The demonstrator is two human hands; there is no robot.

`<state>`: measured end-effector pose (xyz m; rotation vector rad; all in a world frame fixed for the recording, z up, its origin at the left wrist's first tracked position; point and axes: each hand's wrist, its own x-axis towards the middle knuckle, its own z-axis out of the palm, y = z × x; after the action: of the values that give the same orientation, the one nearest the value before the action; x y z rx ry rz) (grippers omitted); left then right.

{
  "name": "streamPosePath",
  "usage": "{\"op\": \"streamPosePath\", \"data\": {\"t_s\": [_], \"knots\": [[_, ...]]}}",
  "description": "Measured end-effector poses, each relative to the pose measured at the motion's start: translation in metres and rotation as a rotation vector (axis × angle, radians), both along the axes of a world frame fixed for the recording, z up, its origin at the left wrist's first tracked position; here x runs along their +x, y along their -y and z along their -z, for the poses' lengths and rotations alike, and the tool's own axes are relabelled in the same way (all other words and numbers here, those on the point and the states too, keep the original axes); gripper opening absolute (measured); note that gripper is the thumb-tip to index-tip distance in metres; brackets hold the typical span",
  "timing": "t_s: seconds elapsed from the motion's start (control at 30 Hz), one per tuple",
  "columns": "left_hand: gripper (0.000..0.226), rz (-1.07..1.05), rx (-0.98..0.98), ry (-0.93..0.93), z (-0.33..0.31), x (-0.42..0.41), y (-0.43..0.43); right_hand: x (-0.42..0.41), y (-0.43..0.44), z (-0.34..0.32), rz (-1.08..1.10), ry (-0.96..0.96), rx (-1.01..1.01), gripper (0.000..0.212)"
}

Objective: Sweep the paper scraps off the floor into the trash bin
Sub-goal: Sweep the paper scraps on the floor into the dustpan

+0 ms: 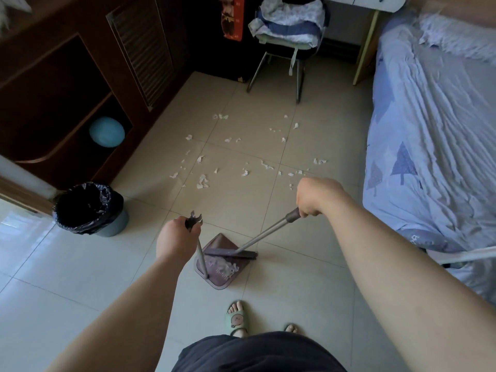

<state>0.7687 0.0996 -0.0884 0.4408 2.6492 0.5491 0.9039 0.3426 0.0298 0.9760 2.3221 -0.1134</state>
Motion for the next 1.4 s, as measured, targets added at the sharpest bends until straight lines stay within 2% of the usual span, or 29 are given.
{"op": "streamPosePath", "data": {"t_s": [0.23, 0.47, 0.53, 0.67, 0.73, 1.17, 1.3, 1.4], "knots": [[0.026, 0.013, 0.016, -0.016, -0.006, -0.003, -0.018, 0.022, -0.009, 0.01, 0.146, -0.056, 0.032, 0.027], [0.024, 0.034, 0.042, -0.017, -0.01, 0.004, -0.05, 0.057, -0.026, 0.04, 0.293, -0.053, 0.059, 0.01], [0.023, 0.026, 0.051, -0.01, -0.011, 0.006, -0.061, 0.064, -0.034, 0.05, 0.344, -0.058, 0.064, 0.013], [0.023, 0.01, 0.061, -0.002, -0.012, 0.01, -0.085, 0.077, -0.051, 0.077, 0.399, -0.078, 0.056, 0.034], [0.022, 0.005, 0.067, 0.002, -0.014, 0.011, -0.097, 0.08, -0.063, 0.083, 0.407, -0.092, 0.055, 0.034], [0.025, -0.053, 0.053, 0.023, -0.011, 0.02, -0.222, 0.075, -0.2, 0.099, 0.396, -0.132, -0.001, 0.03], [0.024, -0.043, 0.067, 0.025, -0.008, 0.025, -0.263, 0.073, -0.237, 0.098, 0.43, -0.185, -0.016, 0.038], [0.025, -0.022, 0.074, 0.019, -0.007, 0.028, -0.291, 0.084, -0.263, 0.094, 0.497, -0.244, -0.015, 0.02]]}}
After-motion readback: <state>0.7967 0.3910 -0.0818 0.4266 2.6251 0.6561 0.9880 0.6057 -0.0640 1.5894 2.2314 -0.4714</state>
